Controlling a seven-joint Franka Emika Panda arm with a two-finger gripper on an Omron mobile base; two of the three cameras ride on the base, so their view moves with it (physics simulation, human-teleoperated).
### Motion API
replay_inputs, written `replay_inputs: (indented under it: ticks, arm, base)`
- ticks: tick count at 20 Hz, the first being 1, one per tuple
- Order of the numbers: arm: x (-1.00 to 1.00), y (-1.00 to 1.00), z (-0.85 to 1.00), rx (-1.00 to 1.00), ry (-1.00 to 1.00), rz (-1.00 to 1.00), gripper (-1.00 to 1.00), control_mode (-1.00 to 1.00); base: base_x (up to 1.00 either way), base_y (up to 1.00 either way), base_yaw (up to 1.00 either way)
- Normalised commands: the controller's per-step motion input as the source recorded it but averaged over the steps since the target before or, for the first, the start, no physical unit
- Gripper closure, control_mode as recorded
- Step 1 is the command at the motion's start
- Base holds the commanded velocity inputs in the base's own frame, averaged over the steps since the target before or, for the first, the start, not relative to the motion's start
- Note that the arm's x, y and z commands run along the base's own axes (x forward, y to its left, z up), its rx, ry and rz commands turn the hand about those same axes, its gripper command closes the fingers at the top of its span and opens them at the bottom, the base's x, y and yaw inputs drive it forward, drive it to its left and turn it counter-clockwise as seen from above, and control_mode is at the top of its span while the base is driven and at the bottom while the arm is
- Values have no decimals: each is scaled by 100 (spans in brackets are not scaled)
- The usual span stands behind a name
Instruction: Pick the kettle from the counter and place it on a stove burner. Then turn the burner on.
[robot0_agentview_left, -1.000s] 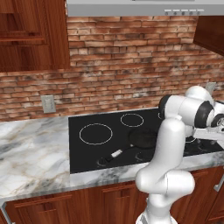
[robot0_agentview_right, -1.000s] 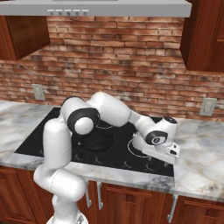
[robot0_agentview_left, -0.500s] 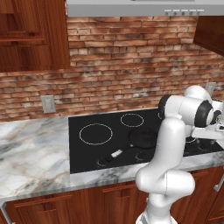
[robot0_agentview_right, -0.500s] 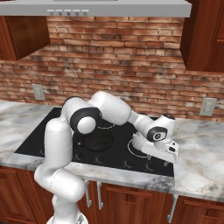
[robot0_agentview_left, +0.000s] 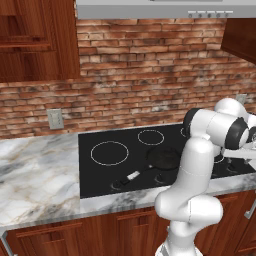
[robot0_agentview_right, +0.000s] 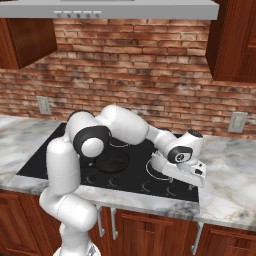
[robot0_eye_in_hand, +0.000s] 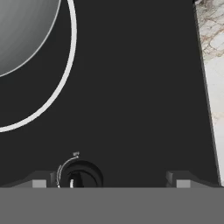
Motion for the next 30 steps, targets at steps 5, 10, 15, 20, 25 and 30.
replay_inputs:
  ticks: [5, 10, 15, 20, 25, 30]
  arm:
    - [-3, 26, 0, -4, -1, 0, -100, -100]
    - [0, 18, 0, -3, 0, 0, -100, -100]
    - [-3, 5, 0, 0, 0, 0, -100, -100]
    - [-7, 18, -9, -4, 0, 1, -100, -100]
    - [-12, 1, -22, -2, 0, 2, -100, -100]
    - [-10, 0, -24, 0, 0, 1, -100, -100]
  base:
    - [0, 0, 0]
    - [0, 0, 0]
    - [0, 0, 0]
    - [0, 0, 0]
    - [0, 0, 0]
    - [0, 0, 0]
